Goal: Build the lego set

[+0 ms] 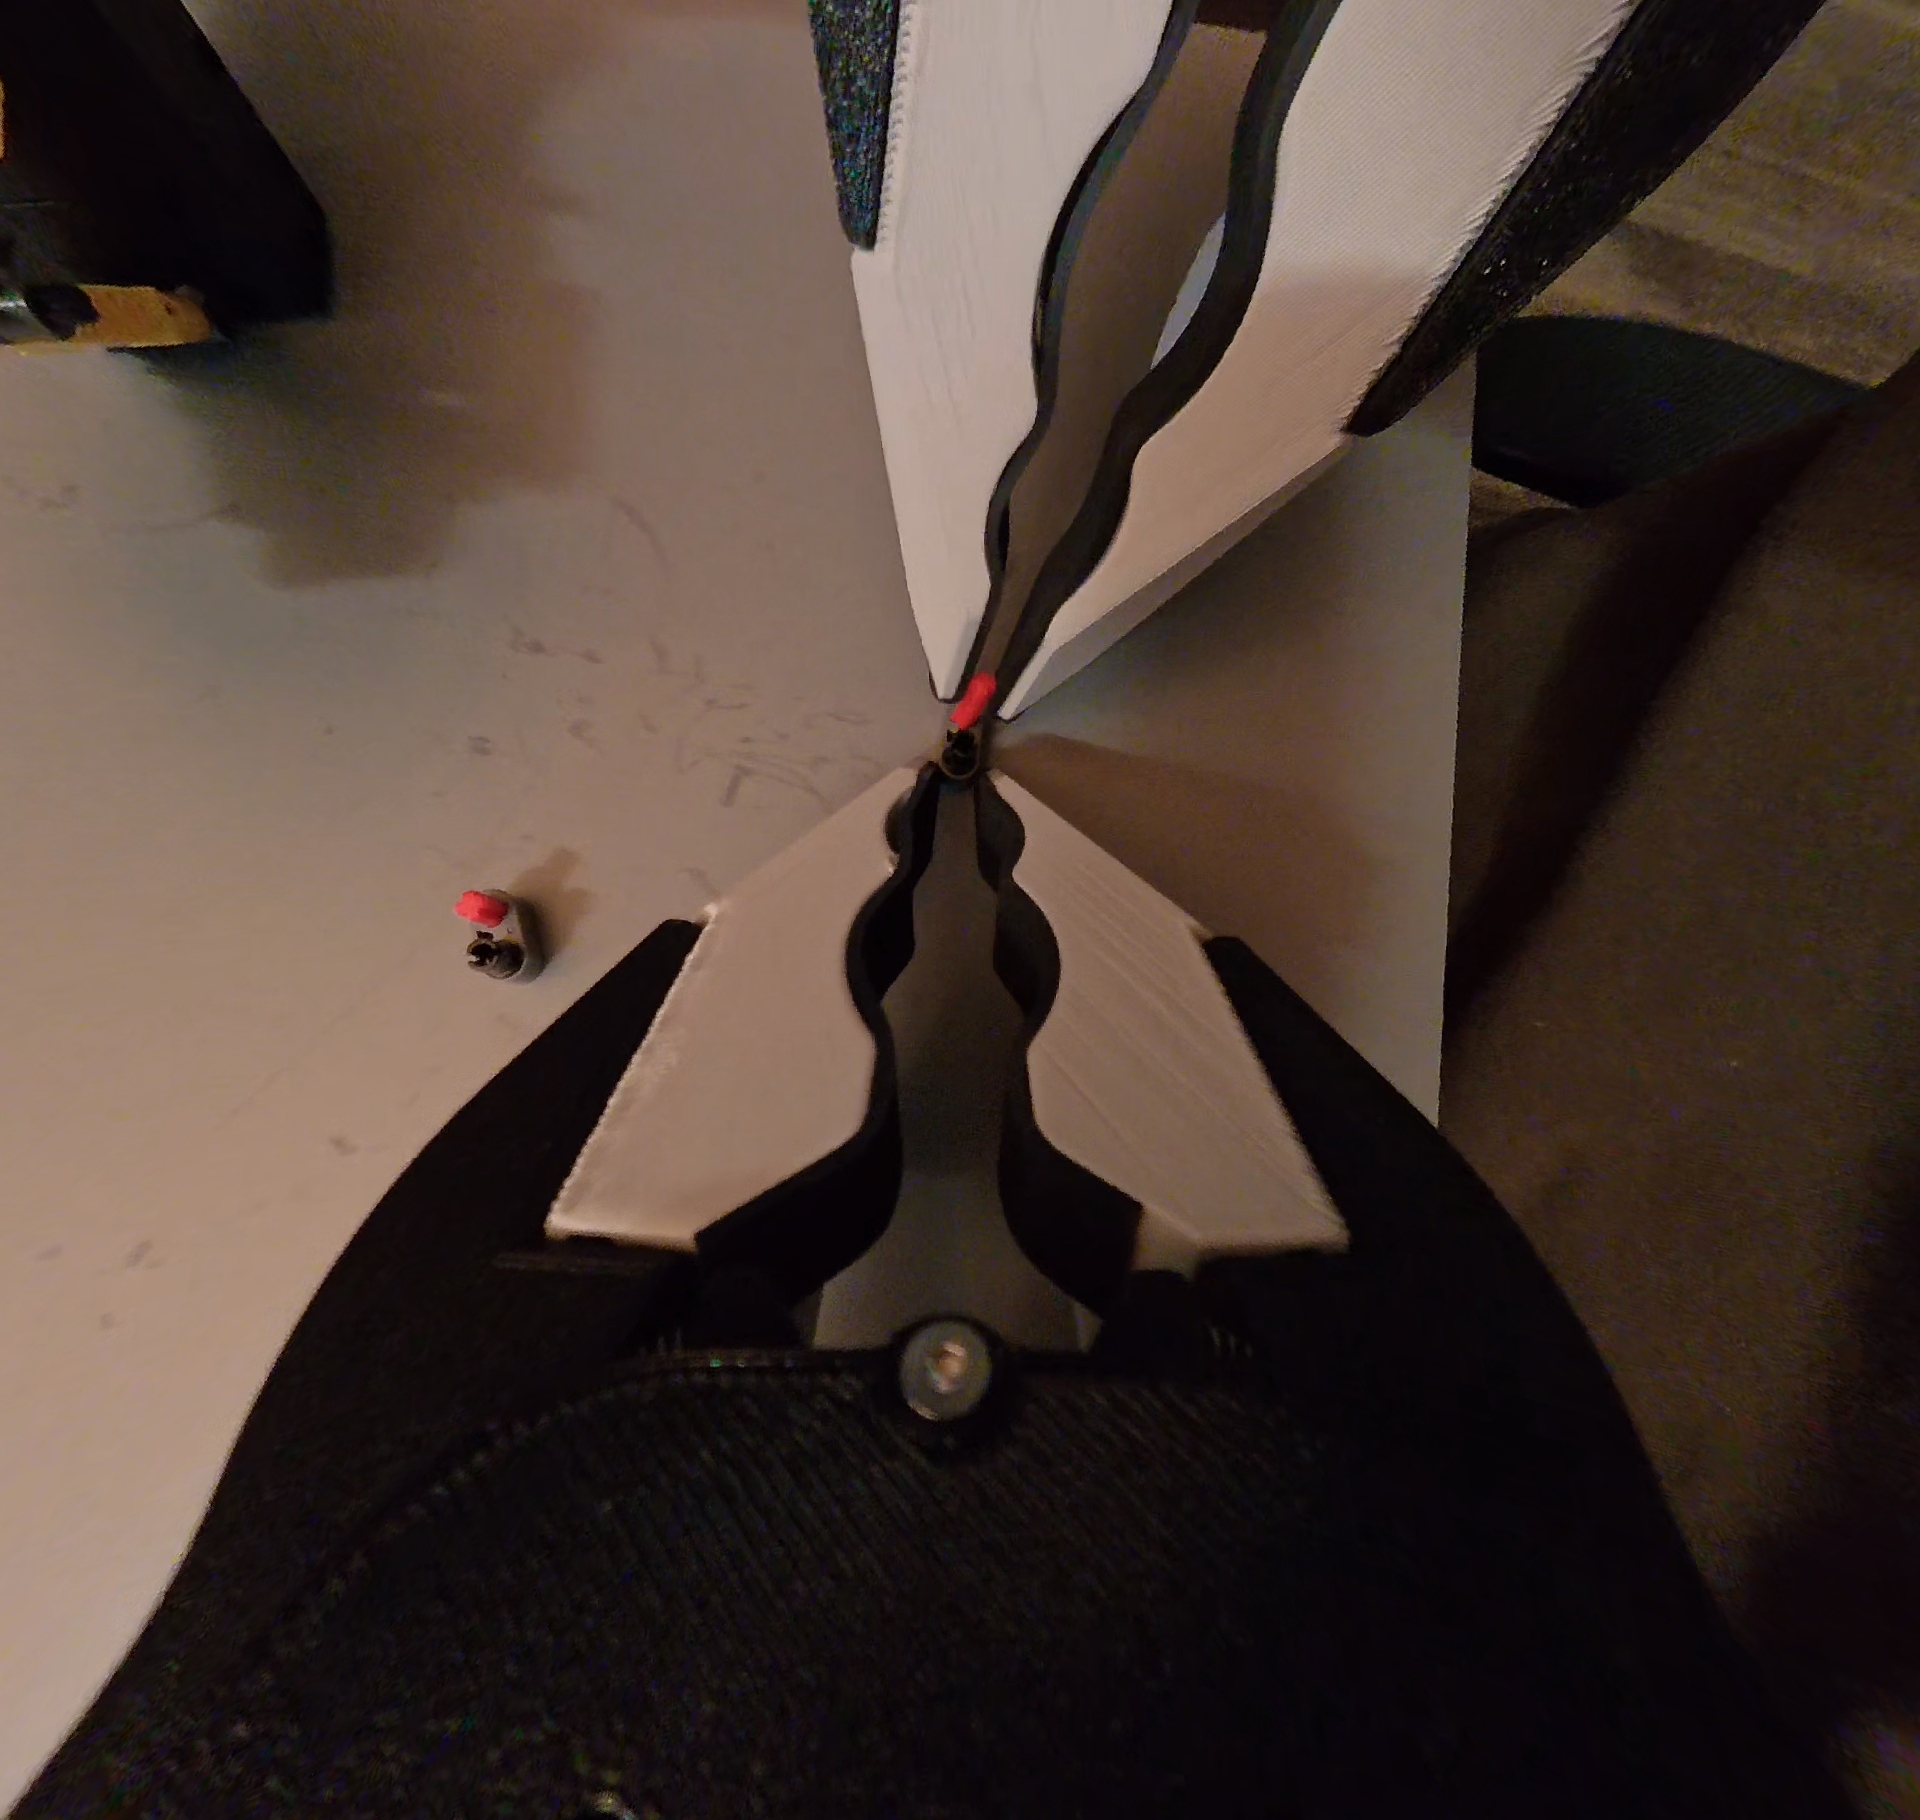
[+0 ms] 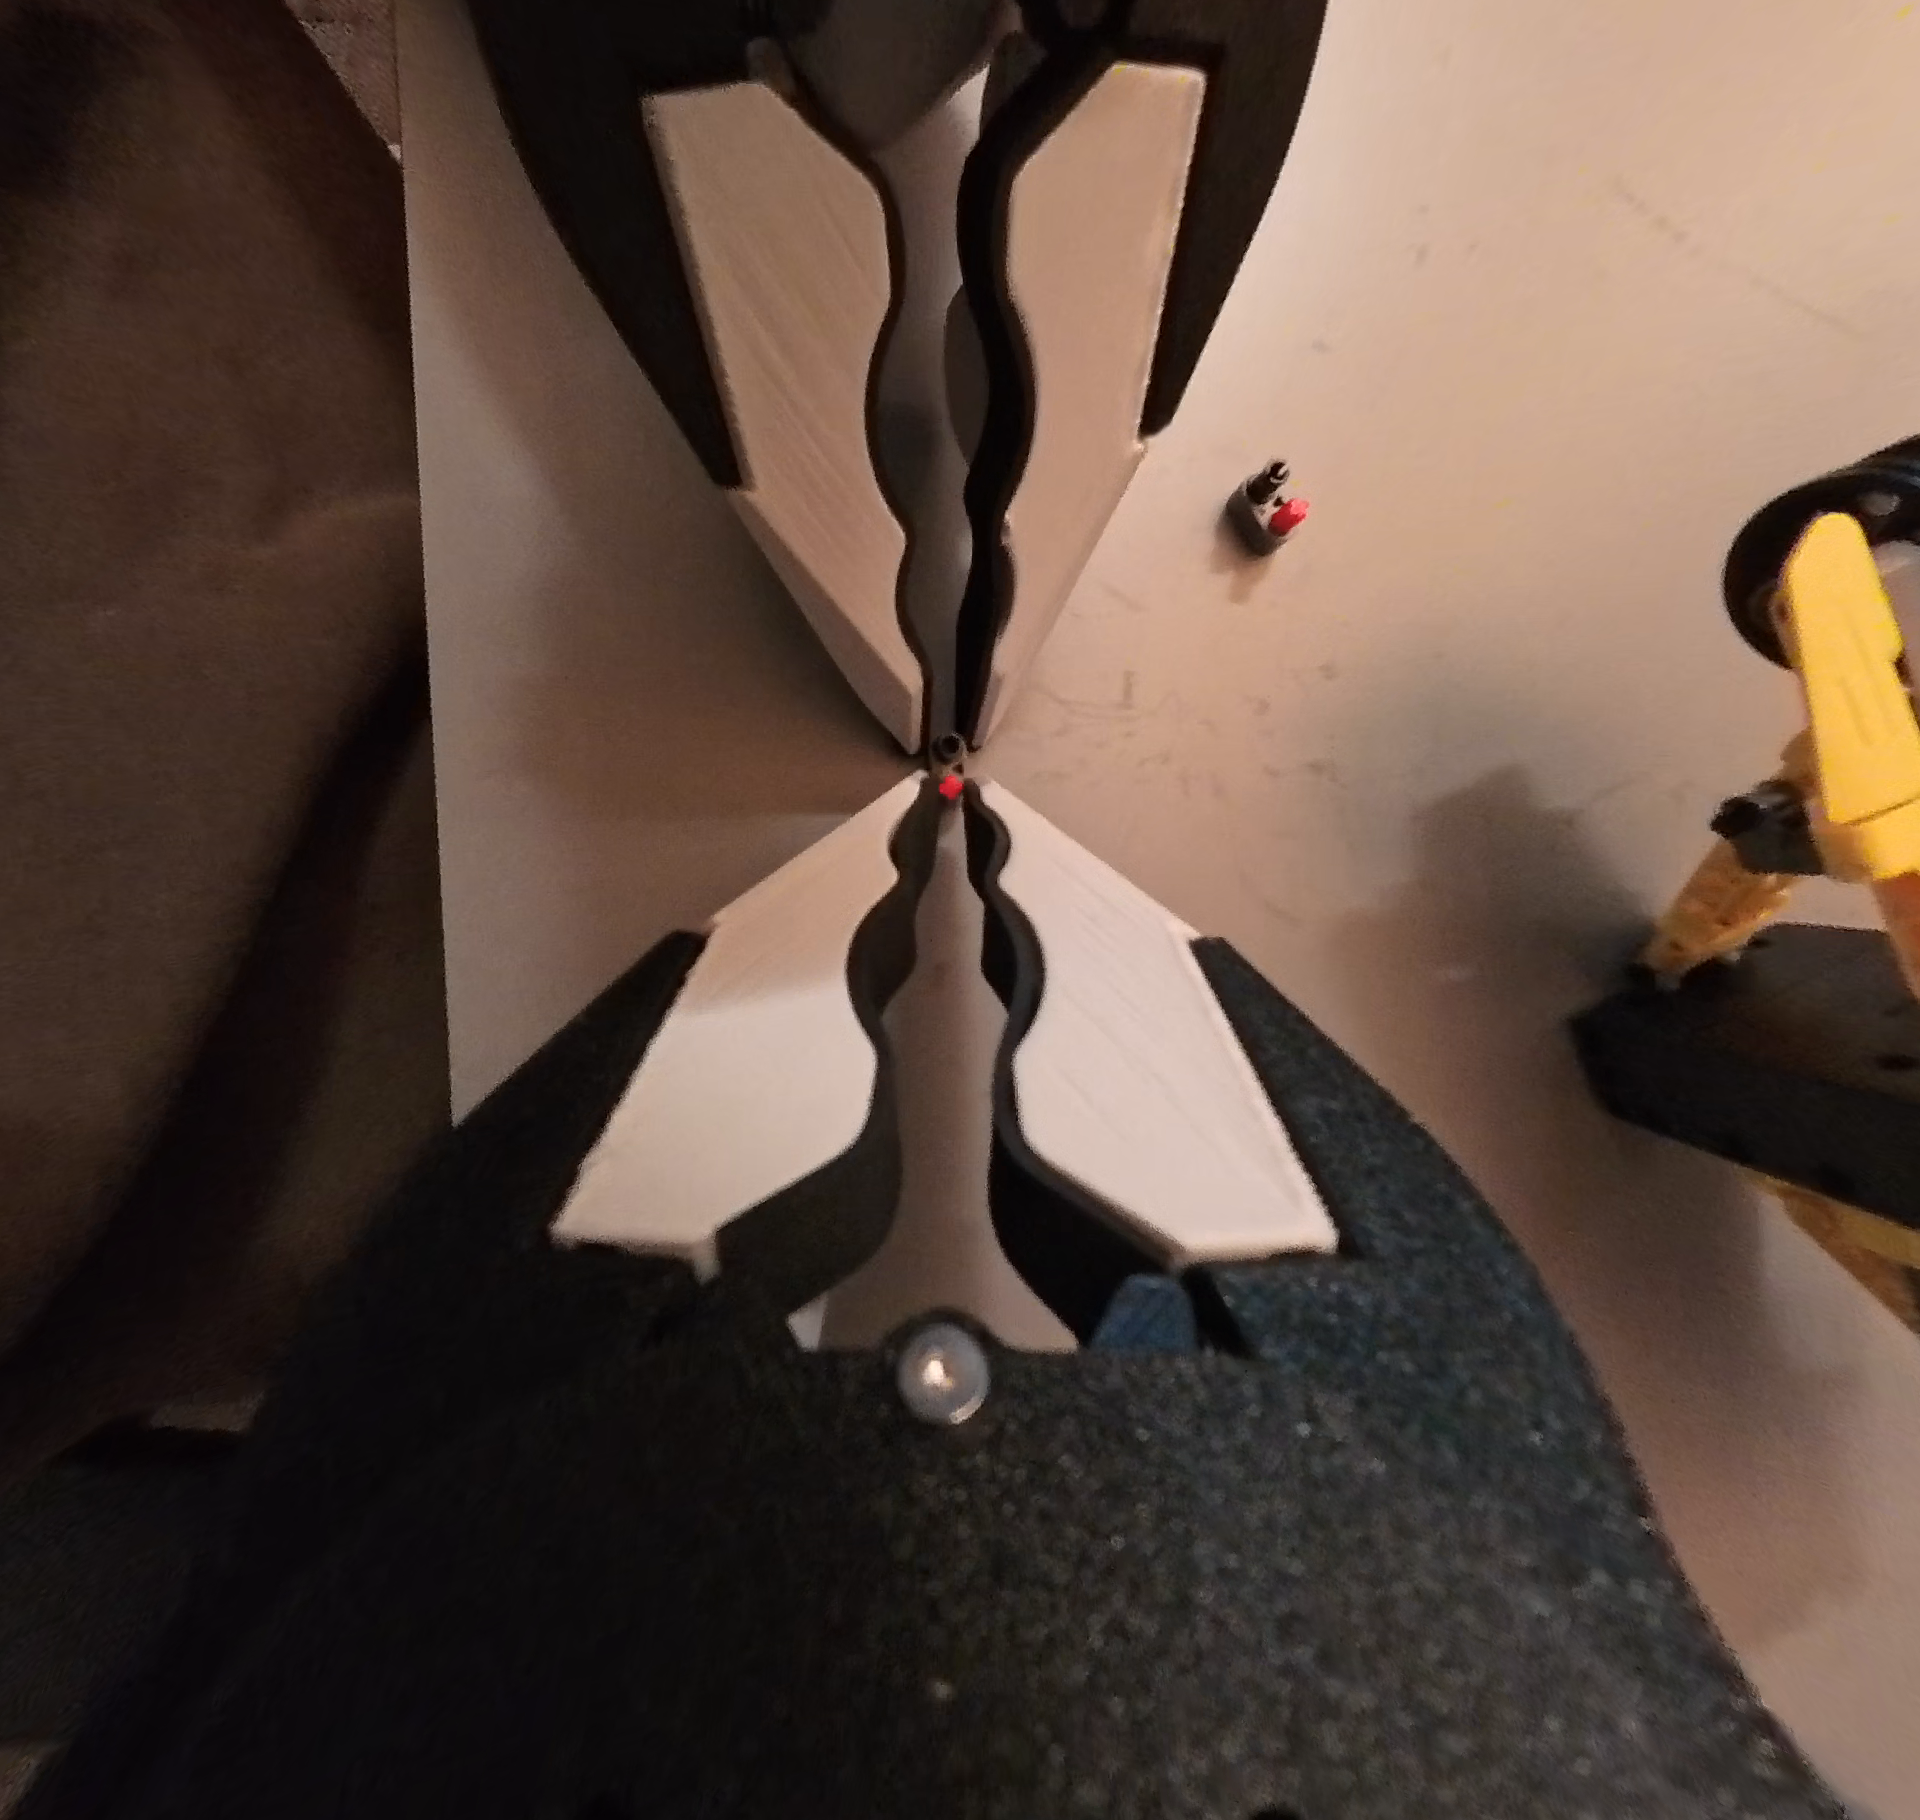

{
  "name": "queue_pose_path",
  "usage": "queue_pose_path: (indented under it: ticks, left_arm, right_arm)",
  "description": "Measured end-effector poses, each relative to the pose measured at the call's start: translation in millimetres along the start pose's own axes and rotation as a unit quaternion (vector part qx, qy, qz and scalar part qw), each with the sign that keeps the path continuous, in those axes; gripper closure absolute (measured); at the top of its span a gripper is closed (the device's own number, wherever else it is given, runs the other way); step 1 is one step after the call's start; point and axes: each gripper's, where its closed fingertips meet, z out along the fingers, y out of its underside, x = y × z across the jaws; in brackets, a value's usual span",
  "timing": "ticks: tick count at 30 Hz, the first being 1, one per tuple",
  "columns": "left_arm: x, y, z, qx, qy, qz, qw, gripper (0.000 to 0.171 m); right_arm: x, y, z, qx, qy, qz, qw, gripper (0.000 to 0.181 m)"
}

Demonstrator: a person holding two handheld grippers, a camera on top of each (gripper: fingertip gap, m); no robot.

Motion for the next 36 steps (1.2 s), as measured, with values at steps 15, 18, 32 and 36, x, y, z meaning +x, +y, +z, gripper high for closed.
queue_pose_path:
  ticks: [15,18,32,36]
  left_arm:
    - [0.6,0.0,-0.2,0.0,0.009,-0.008,1.0,0.17]
    - [0.6,0.0,-0.2,0.0,0.01,-0.009,1.0,0.171]
    - [0.4,0.0,-0.2,-0.001,0.019,-0.019,1.0,0.171]
    - [0.5,0.0,-0.1,-0.001,0.019,-0.019,1.0,0.171]
  right_arm:
    - [0.5,-1.6,1.6,0.012,-0.025,0.027,0.999,0.178]
    - [0.3,-0.4,1.2,0.013,-0.026,0.031,0.999,0.178]
    - [0.4,0.4,1.1,0.033,-0.029,0.058,0.997,0.177]
    - [0.1,0.1,1.8,0.028,-0.025,0.044,0.998,0.178]
